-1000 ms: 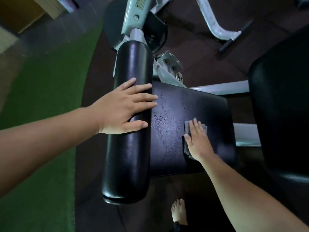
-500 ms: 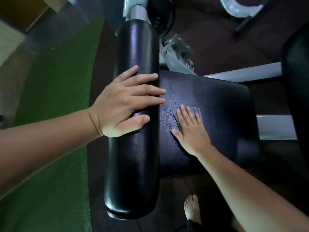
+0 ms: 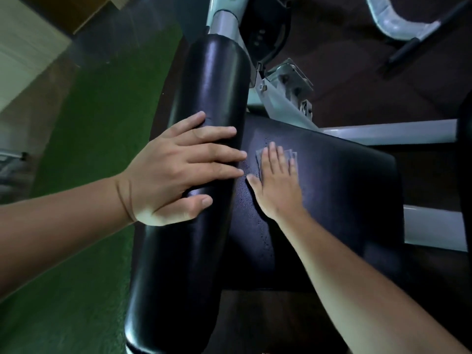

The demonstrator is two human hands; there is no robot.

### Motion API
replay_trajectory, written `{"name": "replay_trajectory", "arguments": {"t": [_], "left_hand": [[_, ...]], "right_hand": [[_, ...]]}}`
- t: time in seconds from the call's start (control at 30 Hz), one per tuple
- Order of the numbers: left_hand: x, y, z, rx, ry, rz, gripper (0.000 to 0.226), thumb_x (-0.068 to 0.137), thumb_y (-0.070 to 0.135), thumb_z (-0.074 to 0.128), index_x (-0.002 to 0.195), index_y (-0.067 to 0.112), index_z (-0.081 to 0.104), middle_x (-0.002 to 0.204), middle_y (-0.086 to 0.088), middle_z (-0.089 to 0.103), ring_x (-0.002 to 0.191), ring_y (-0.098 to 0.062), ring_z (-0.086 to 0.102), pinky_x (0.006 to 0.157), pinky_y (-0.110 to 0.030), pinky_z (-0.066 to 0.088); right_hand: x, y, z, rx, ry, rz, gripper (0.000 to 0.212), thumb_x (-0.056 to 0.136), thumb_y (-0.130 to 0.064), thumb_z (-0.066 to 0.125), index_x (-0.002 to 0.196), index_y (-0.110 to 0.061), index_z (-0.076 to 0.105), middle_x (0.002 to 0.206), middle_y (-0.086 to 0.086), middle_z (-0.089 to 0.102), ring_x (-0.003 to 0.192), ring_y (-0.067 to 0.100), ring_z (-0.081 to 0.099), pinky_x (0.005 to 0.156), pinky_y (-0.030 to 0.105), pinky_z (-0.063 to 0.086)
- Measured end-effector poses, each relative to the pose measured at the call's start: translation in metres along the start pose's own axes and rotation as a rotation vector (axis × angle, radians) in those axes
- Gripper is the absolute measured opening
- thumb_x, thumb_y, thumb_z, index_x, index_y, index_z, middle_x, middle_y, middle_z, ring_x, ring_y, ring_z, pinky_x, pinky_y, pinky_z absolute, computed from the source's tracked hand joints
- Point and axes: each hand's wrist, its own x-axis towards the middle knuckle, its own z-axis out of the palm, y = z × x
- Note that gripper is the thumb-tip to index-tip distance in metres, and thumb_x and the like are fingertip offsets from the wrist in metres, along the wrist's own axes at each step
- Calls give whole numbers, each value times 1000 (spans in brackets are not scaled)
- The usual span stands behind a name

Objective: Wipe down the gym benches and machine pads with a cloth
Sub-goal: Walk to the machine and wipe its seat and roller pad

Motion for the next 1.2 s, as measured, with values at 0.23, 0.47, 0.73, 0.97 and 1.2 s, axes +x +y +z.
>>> {"name": "replay_trajectory", "arguments": {"t": [0.23,0.47,0.73,0.97,1.2], "left_hand": [[1,0,0,-11,-1,-20,66,102,54,24,132,18,71,147,1,60,151,-28,39,122,-63,22],[2,0,-2,-22,-27,-31,67,103,55,22,133,19,70,148,3,59,152,-28,38,124,-61,20],[2,1,-2,-27,-28,-42,67,103,54,23,132,18,71,147,2,60,151,-28,39,124,-60,19],[2,2,-1,-24,-40,-43,65,103,53,24,134,18,69,148,0,59,151,-30,39,124,-61,19],[3,2,-3,-12,-53,-44,65,102,52,23,134,19,70,148,0,59,152,-30,38,124,-62,19]], "right_hand": [[25,96,-20,-138,20,-181,67,106,-54,3,164,-19,3,172,4,-2,158,23,-8,129,45,0],[20,9,-4,-19,52,-58,67,106,-53,6,164,-19,2,171,4,-6,159,25,-8,128,50,-2],[67,47,-17,-75,73,-278,60,108,-44,20,164,-22,18,172,4,12,159,27,5,129,46,5],[27,-20,5,-12,141,-247,61,106,-41,31,161,-15,24,170,9,20,157,33,15,126,56,13],[70,10,-8,-37,78,-397,60,106,-43,25,162,-21,26,171,4,19,158,29,13,128,49,9]]}}
